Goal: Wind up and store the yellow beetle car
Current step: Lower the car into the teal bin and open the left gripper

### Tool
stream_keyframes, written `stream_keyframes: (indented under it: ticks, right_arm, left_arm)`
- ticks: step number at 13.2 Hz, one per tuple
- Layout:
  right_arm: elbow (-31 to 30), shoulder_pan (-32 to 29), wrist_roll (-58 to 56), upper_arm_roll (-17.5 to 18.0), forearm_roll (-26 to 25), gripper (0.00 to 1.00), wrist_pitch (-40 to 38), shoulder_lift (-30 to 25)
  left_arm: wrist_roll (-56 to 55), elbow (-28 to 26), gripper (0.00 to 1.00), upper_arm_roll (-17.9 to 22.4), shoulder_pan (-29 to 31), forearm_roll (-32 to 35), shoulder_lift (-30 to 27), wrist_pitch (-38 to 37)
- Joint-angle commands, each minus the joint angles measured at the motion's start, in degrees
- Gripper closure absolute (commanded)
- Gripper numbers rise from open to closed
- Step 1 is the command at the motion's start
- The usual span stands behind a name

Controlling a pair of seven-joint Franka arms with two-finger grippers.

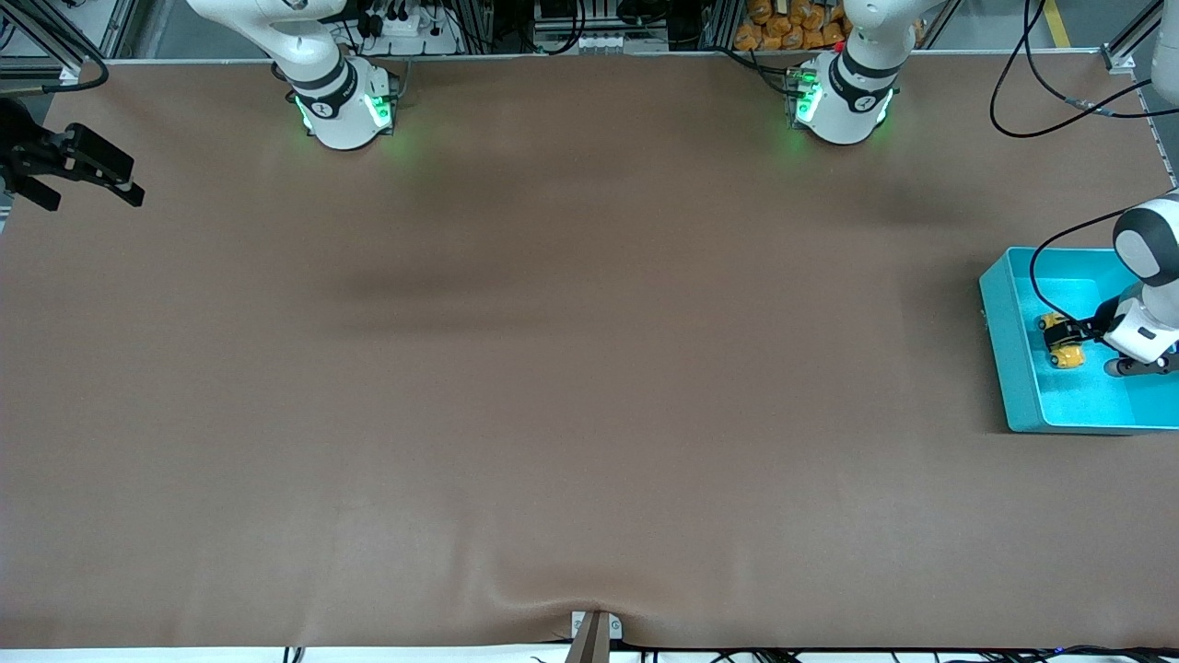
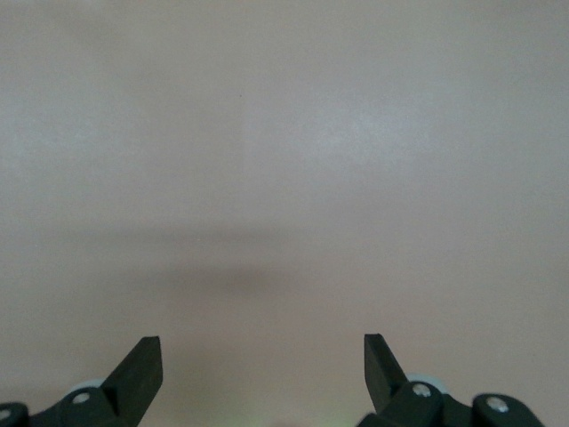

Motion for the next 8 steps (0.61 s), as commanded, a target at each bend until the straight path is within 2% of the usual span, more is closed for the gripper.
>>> stream_keyframes:
  ticks: [1, 3, 8]
  right_arm:
    - [-0.9, 0.1, 0.4, -0.2, -0.1, 0.00, 0.2, -1.0]
    - [-1.0, 0.1, 0.3, -0.2, -0.1, 0.00, 0.1, -1.0]
    - [-1.0, 0.1, 0.1, -0.2, -0.1, 0.00, -0.1, -1.0]
  left_arm:
    - [-1.3, 1.1, 0.00, -0.8, 0.4, 1.0, -2.5, -0.4]
    - [-1.1, 1.1, 0.00, -1.5, 0.1, 0.9, -5.7, -1.7]
    - [-0.4, 2.5, 0.00, -1.6, -4.0, 0.6, -17.6, -12.7]
